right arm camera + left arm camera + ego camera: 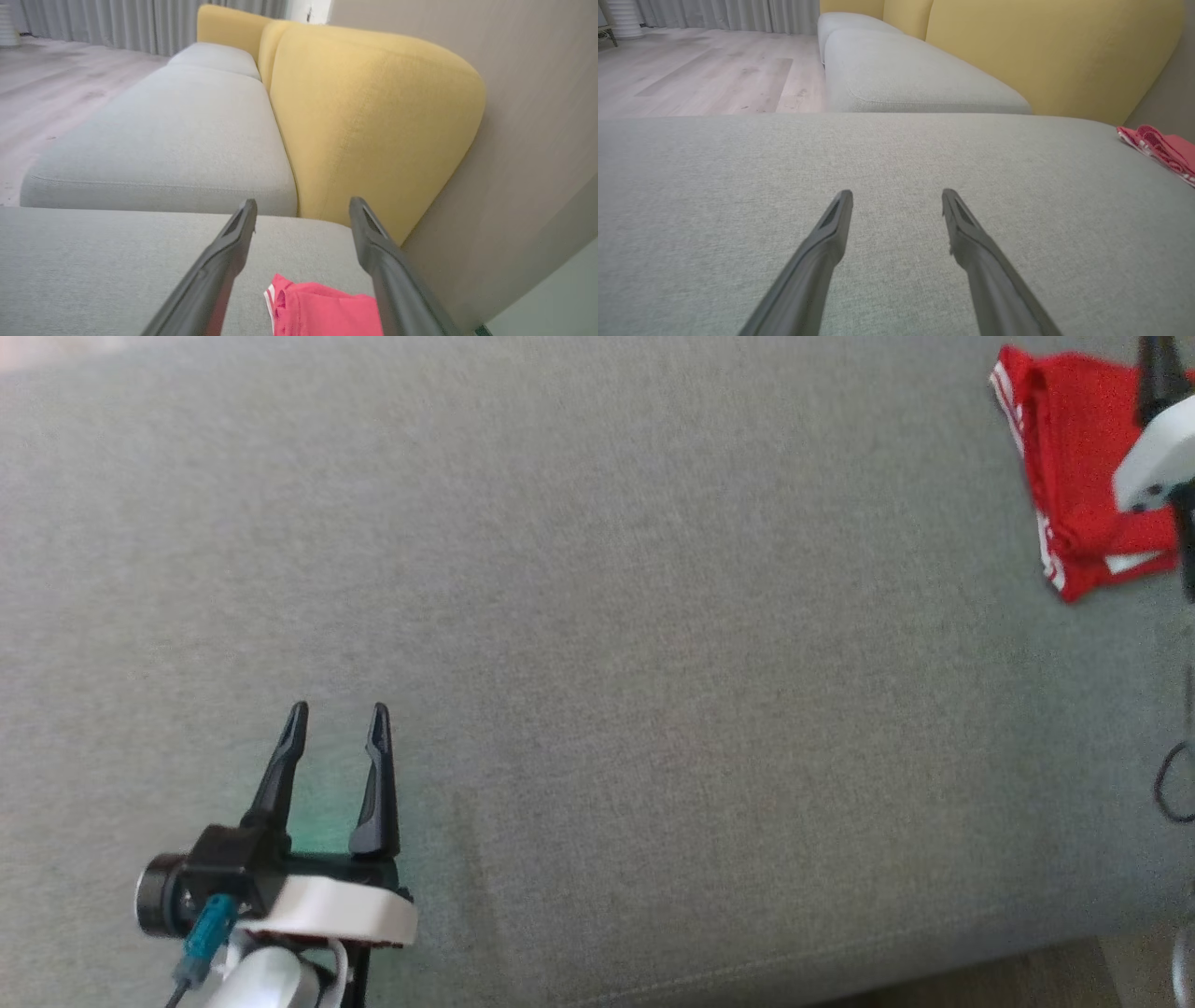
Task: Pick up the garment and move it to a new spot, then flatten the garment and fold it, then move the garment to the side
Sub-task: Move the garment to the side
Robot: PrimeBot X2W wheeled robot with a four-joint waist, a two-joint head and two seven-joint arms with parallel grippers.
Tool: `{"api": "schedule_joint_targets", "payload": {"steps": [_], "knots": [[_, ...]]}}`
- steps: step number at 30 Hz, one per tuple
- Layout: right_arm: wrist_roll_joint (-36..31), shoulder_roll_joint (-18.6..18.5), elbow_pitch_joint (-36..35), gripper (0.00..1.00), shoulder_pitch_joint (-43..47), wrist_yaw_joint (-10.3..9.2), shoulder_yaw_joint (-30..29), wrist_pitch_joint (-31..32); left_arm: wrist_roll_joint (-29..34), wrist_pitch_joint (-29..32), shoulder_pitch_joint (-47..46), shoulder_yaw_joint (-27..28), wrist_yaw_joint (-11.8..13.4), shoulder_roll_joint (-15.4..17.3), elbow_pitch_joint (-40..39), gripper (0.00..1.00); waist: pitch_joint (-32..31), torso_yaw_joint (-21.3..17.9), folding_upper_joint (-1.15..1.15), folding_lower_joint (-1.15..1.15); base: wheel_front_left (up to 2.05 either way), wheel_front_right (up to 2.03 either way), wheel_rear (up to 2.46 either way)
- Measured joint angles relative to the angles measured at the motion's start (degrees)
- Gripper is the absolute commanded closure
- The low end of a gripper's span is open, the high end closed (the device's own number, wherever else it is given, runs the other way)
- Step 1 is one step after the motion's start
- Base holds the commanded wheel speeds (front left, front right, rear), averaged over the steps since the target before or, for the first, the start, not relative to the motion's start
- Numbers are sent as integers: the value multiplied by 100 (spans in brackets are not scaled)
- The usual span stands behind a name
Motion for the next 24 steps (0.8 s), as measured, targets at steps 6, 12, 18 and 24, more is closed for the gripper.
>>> {"api": "schedule_joint_targets", "payload": {"steps": [6, 12, 18, 24], "knots": [[177, 323, -381, 0, 898, 0, 200, -245, -152, -123, 75, 52, -8, -99, 236, 0, -558, 191, 0, -1, 0, 0, 0], [87, 793, -1080, 0, 2095, 0, 199, -482, -334, -187, 591, 201, 3, -176, 471, 0, -1178, 439, 0, -2, 0, 0, 0], [41, 1278, -1780, 0, 3408, 0, 149, -534, -427, -237, 968, 277, 8, -203, 587, 0, -1615, 661, 0, -2, 0, 0, 0], [301, 1397, -2555, 0, 4662, 0, 220, -534, -480, -243, 1206, 346, -1, -224, 666, 0, -1891, 887, 0, -1, 0, 0, 0]]}}
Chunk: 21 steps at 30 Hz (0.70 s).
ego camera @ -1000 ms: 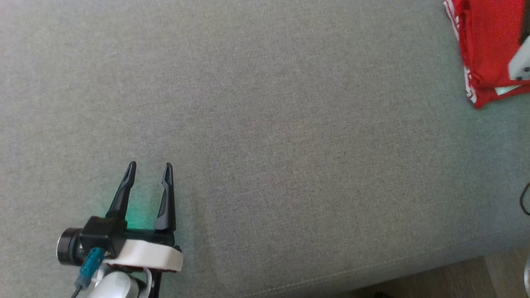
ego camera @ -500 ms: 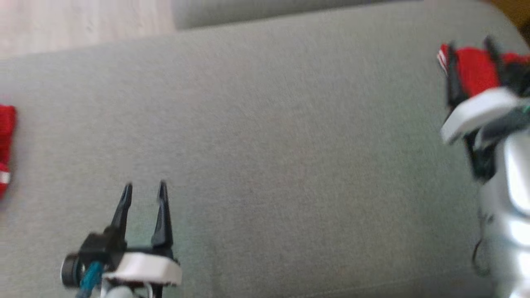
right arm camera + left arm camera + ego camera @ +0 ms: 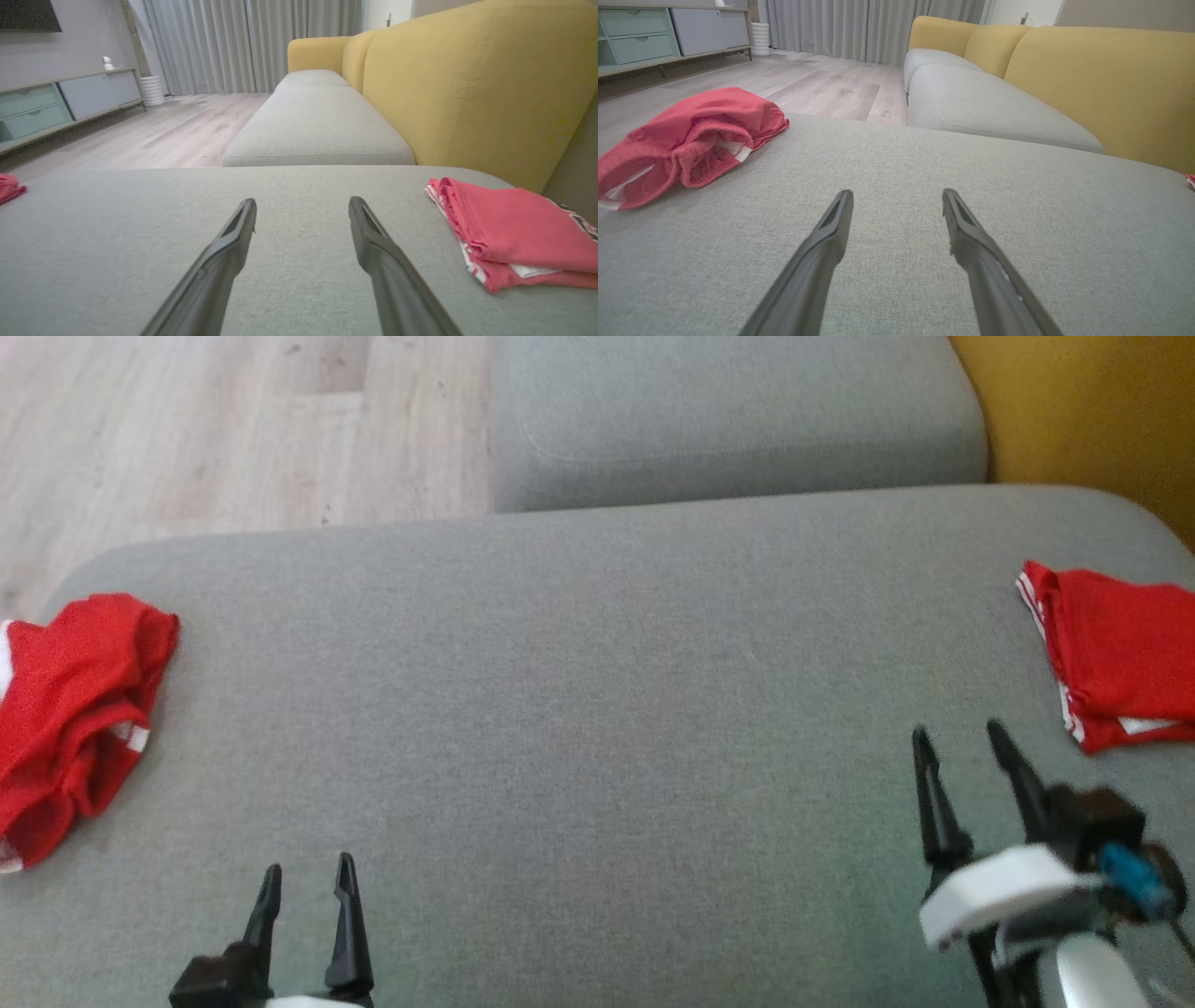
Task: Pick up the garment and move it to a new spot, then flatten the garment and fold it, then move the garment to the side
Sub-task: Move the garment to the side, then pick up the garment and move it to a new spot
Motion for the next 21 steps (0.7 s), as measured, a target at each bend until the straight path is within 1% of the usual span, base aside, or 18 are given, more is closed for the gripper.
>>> {"api": "schedule_joint_targets", "payload": {"steps": [5, 9, 19, 21], "knots": [[264, 11, -352, 0, 585, 0, 137, -64, 8, -1, 121, -11, -18, -43, 7, 0, -123, 90, 0, 0, 0, 0, 0], [435, 16, -456, 0, 878, 0, 310, -101, 8, -30, 191, -13, -49, -59, 7, 0, -174, 103, 0, 1, 0, 0, 0], [446, 16, -533, 0, 1083, 0, 464, -101, 8, -44, 198, -33, -58, -115, 33, 0, -209, 82, 0, 1, 0, 0, 0], [444, 16, -537, 0, 1099, 0, 471, -99, 8, -44, 198, -41, -100, -115, 36, 0, -215, 88, 0, 1, 0, 0, 0]]}}
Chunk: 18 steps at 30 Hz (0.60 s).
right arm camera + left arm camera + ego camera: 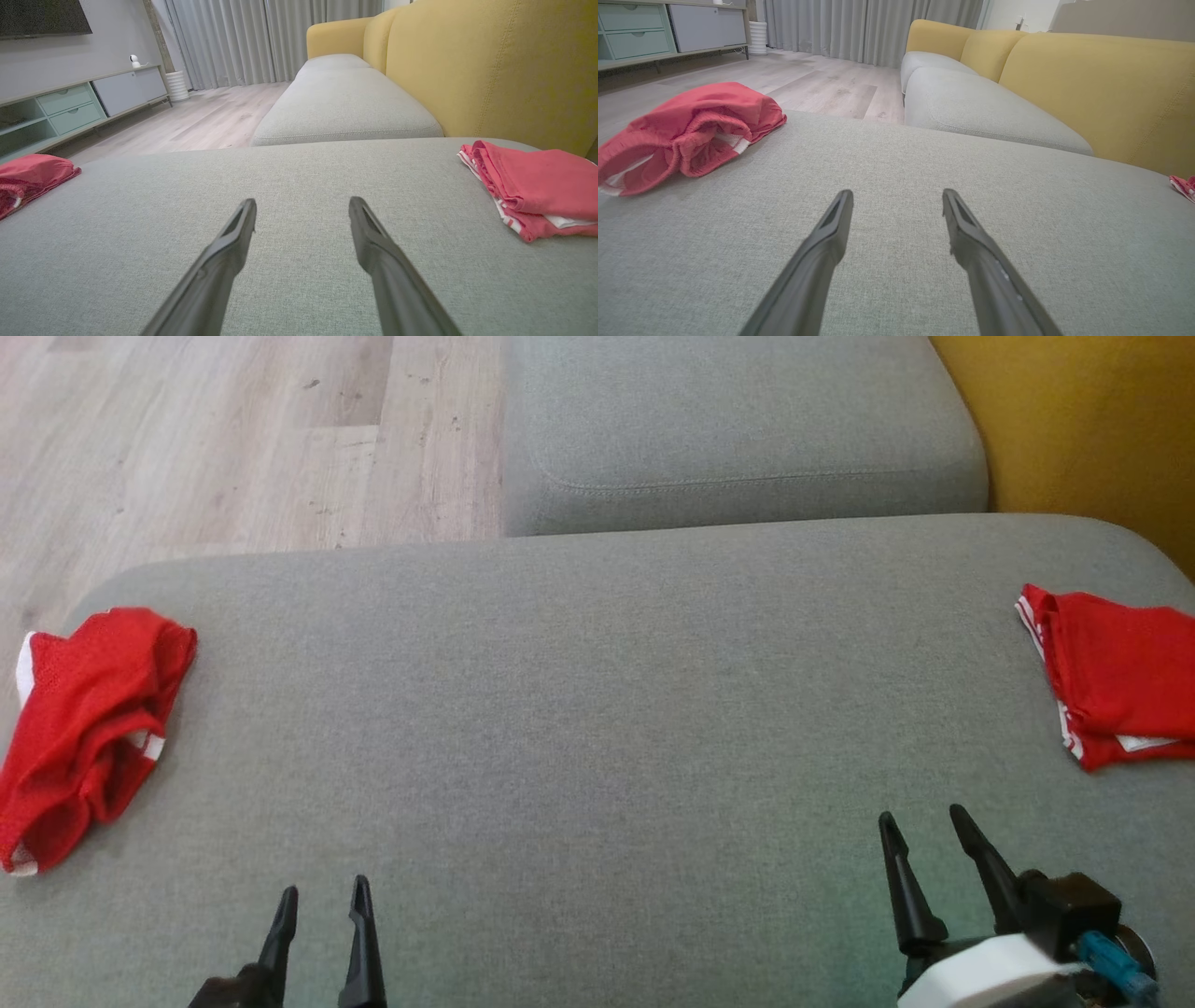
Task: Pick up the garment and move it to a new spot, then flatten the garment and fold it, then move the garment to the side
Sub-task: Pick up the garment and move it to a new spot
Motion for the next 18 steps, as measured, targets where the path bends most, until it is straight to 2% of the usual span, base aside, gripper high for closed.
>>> {"api": "schedule_joint_targets", "payload": {"steps": [9, 13, 18], "knots": [[-57, 1, -53, 0, 29, 0, 0, 8, 10, 2, -3, -121, -8, 4, -1, 0, -24, 275, 0, 0, 0, 0, 0], [-65, 1, -66, 0, 32, 0, 8, 7, 41, 36, -7, -123, 3, 23, -11, 0, -51, 615, 0, 0, 0, 0, 0], [-43, 1, -62, 0, 32, 0, 143, -19, 59, 109, -5, -99, 53, 169, -89, 0, -94, 1225, 0, 0, 0, 0, 0]]}}
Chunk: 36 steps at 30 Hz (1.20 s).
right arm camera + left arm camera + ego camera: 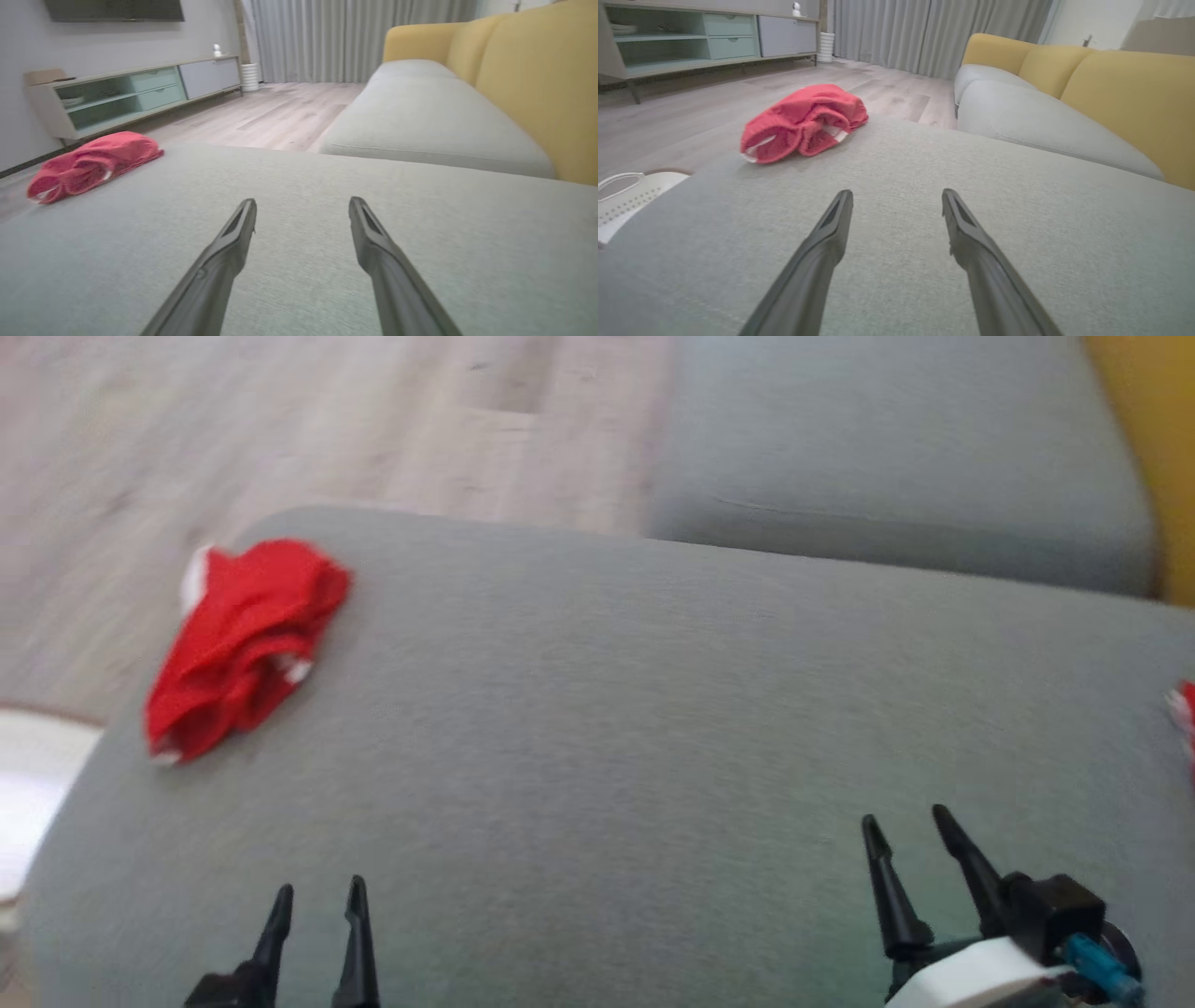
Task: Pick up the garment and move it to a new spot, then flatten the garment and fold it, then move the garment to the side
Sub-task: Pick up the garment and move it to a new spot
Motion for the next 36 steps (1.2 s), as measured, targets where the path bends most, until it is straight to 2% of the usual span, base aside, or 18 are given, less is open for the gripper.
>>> {"api": "schedule_joint_targets", "payload": {"steps": [6, 11, 19, 26, 27, 31, 36], "knots": [[114, 2, 47, 0, -8, 0, 221, -77, -2, 51, 22, 147, 64, 180, -132, 0, -33, 849, 0, 0, 0, 0, 0], [96, 4, 180, 0, -252, 0, 668, -75, -9, -15, 299, 482, 271, 215, -374, 0, 91, 1351, 0, 0, 0, 0, 0], [96, 2, 363, 0, -722, 0, 1079, -74, -9, -66, 558, 764, 404, 200, -689, 0, 344, 1562, 0, 1, 0, 0, 0], [87, 2, 391, 0, -730, 0, 993, -77, -9, -109, 604, 1004, 403, 269, -831, 0, 377, 1588, 0, 1, 0, 0, 0], [67, 1, 381, 0, -730, 0, 915, -77, -10, -109, 600, 1077, 399, 322, -859, 0, 382, 1593, 0, 1, 0, 0, 0], [-188, 1, 166, 0, -729, 0, 497, -24, -8, 208, 332, 1412, 341, 969, -1059, 0, 437, 1632, 0, 1, 0, 0, 0], [-584, 1, -371, 0, -769, 0, 232, 285, 63, 757, -1001, 1724, 71, 1785, -1087, 0, 730, 1624, 0, 0, 0, 0, 0]]}}
